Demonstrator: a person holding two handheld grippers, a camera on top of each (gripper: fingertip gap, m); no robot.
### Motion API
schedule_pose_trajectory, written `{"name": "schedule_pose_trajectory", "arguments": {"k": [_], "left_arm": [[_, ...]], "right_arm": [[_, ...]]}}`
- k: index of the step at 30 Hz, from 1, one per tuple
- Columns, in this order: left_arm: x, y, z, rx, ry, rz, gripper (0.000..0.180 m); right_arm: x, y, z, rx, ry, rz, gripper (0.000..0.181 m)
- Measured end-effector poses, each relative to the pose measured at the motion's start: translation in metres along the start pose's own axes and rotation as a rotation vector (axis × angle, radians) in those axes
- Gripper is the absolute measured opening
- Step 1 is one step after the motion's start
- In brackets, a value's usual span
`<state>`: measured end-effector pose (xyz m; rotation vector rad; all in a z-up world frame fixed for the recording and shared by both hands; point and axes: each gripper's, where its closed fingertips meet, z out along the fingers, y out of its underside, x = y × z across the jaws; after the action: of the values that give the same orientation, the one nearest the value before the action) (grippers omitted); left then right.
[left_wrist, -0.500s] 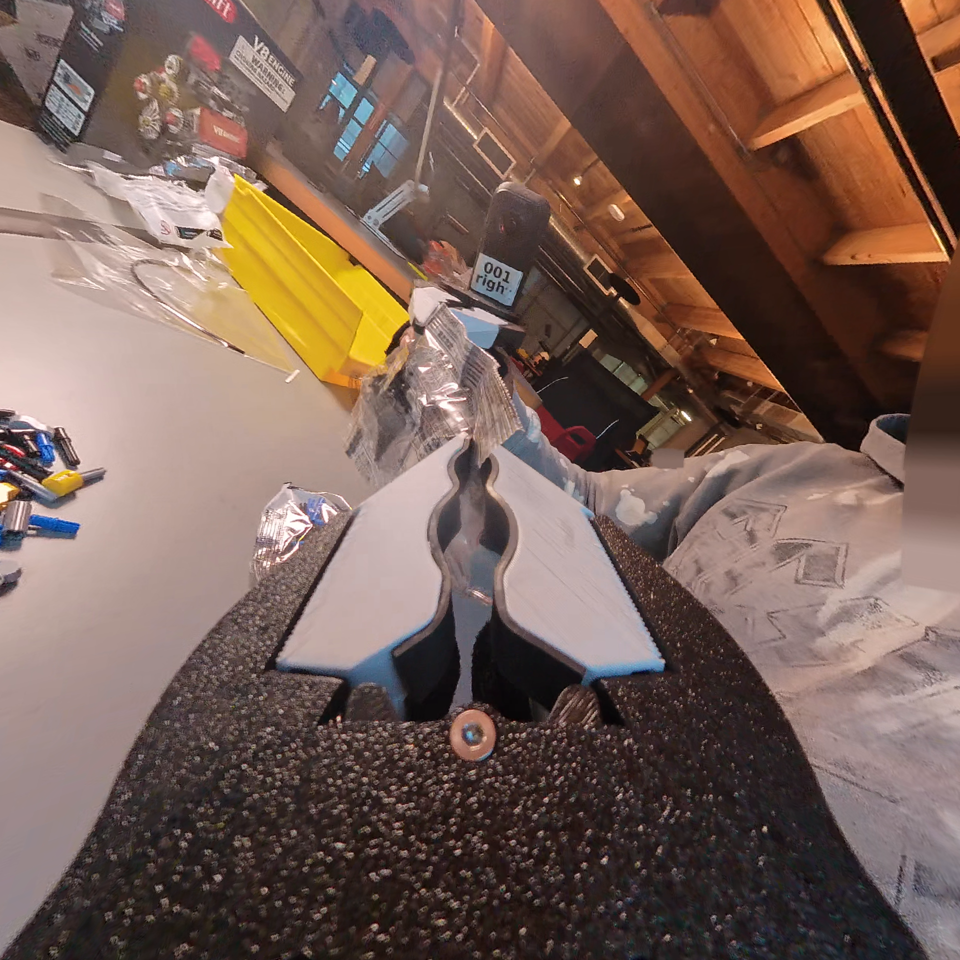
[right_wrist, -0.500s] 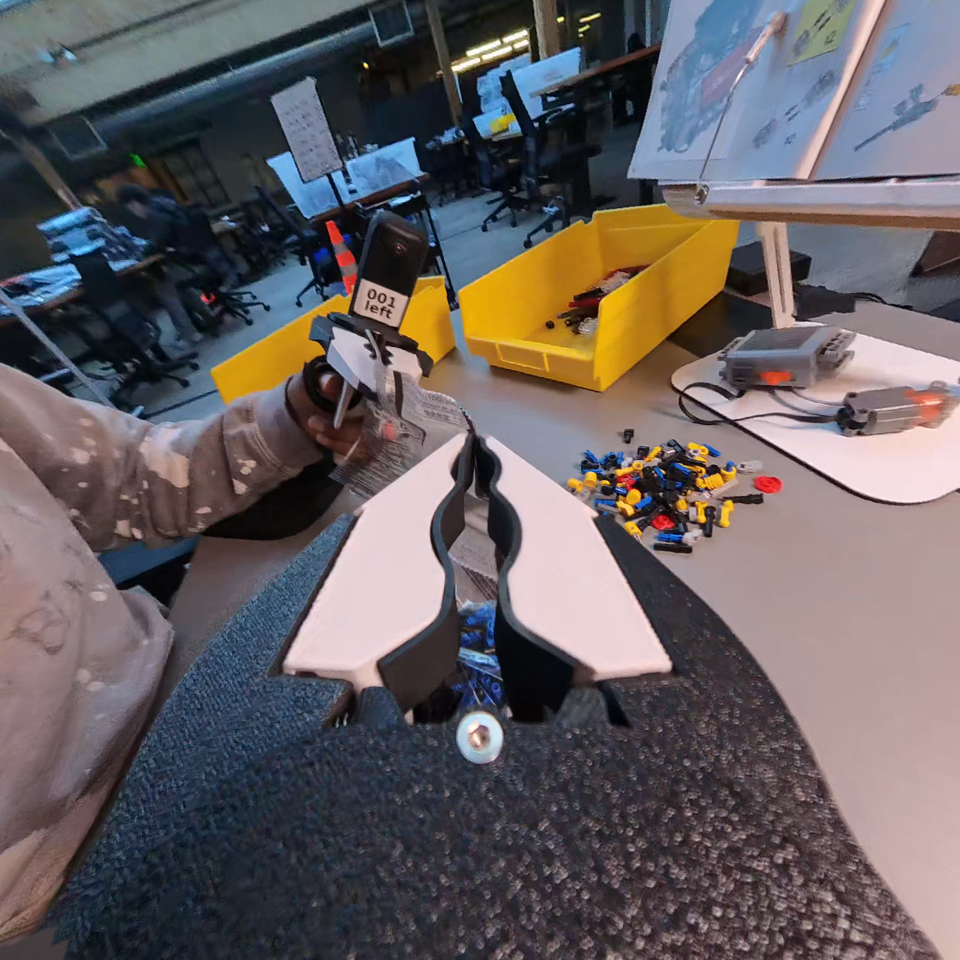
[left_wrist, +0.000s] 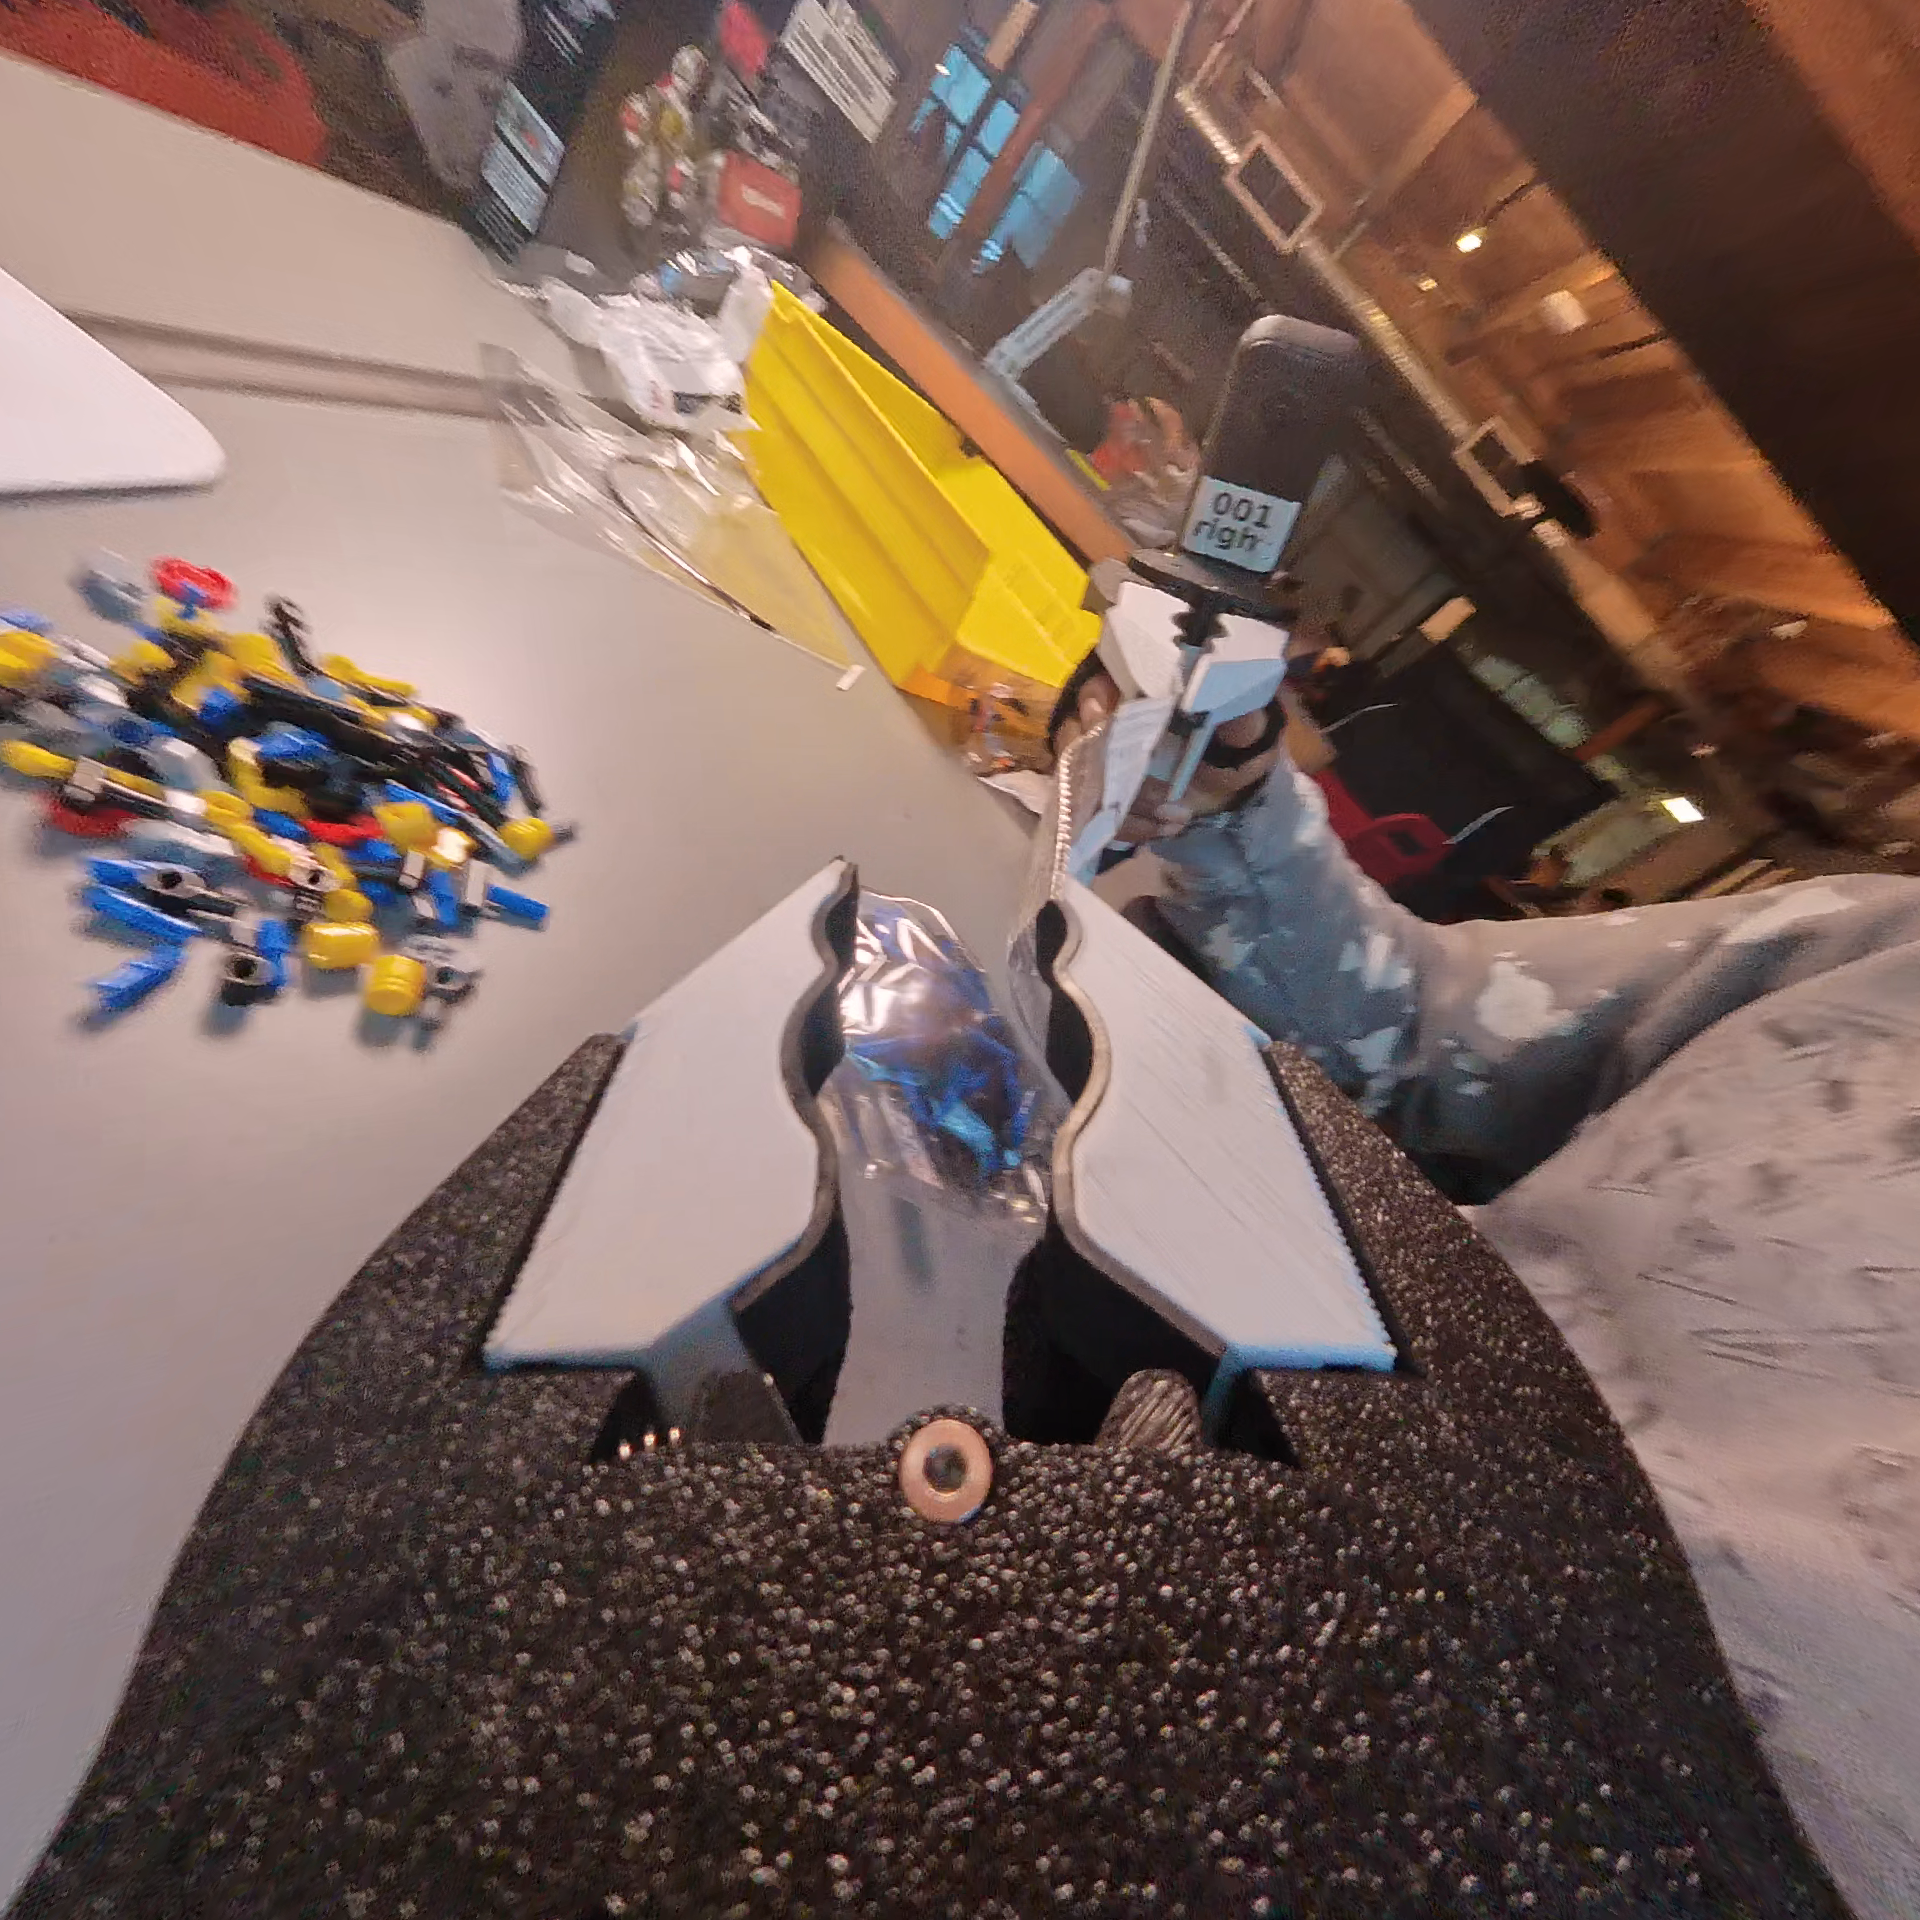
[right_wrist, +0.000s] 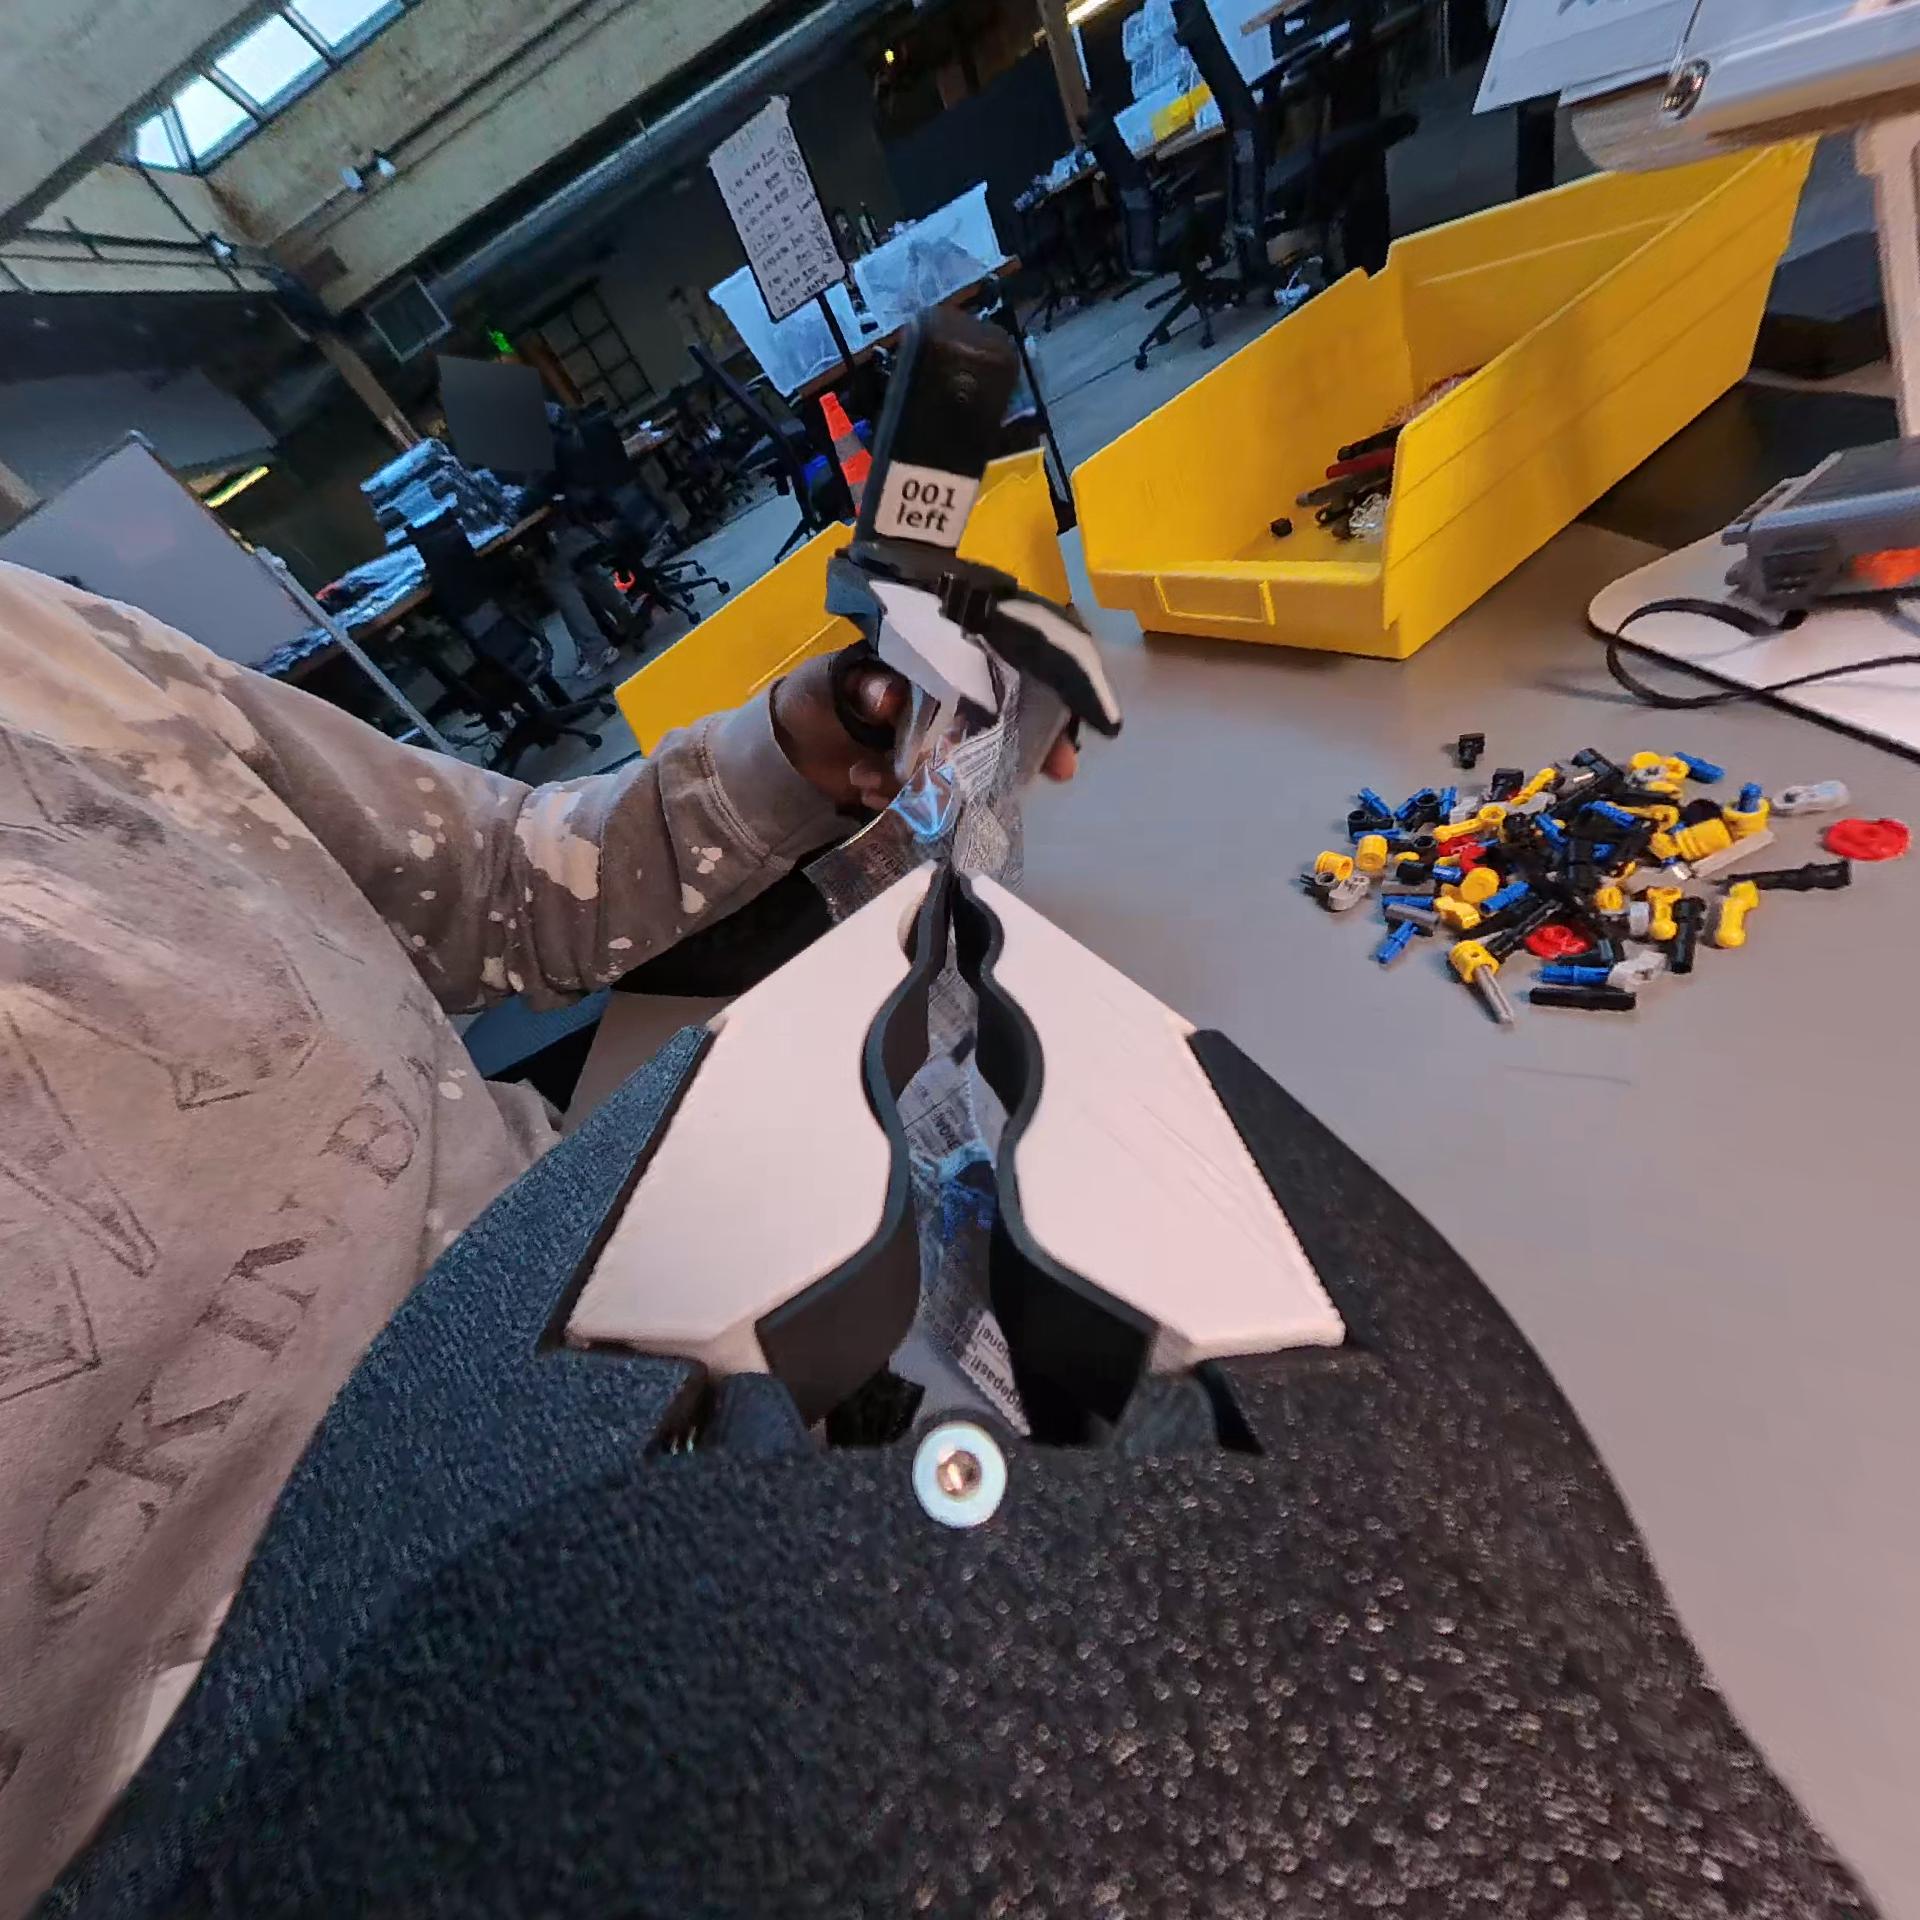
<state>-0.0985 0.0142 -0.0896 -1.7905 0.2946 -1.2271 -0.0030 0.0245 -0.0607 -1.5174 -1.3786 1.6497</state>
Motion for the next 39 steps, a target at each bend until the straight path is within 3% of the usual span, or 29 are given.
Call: {"name": "schedule_pose_trajectory", "arguments": {"k": [4,7,9,11,14,17,25,27,36,39], "left_arm": [[0.025,-0.028,-0.012,0.053,-0.084,0.298,0.042],[0.055,-0.019,0.001,-0.051,-0.121,0.563,0.042],[0.068,-0.005,0.015,-0.143,-0.106,0.625,0.04],[0.077,0.015,0.028,-0.232,-0.03,0.611,0.035],[0.098,0.031,0.034,-0.248,0.143,0.526,0.0],[0.104,0.032,0.034,-0.23,0.191,0.454,0.0],[0.088,0.063,0.038,-0.379,0.198,0.34,0.0],[0.086,0.067,0.038,-0.397,0.196,0.341,0.0],[0.076,0.062,0.039,-0.355,0.167,0.307,0.004],[0.069,0.071,0.042,-0.399,0.129,0.361,0.003]], "right_arm": [[-0.005,0.006,-0.003,-0.102,0.029,0.029,0.0],[-0.007,0.016,0.007,-0.225,0.109,-0.072,0.0],[-0.027,0.017,0.022,-0.26,0.055,-0.112,0.0],[-0.048,0.016,0.035,-0.271,-0.015,-0.146,0.0],[-0.059,0.017,0.04,-0.293,-0.041,-0.18,0.0],[-0.061,0.017,0.038,-0.248,-0.096,-0.108,0.0],[-0.057,0.037,0.041,-0.298,-0.105,-0.181,0.008],[-0.055,0.041,0.041,-0.307,-0.093,-0.197,0.001],[-0.04,0.05,0.044,-0.317,-0.057,-0.199,0.0],[-0.041,0.052,0.046,-0.305,-0.074,-0.182,0.0]]}}
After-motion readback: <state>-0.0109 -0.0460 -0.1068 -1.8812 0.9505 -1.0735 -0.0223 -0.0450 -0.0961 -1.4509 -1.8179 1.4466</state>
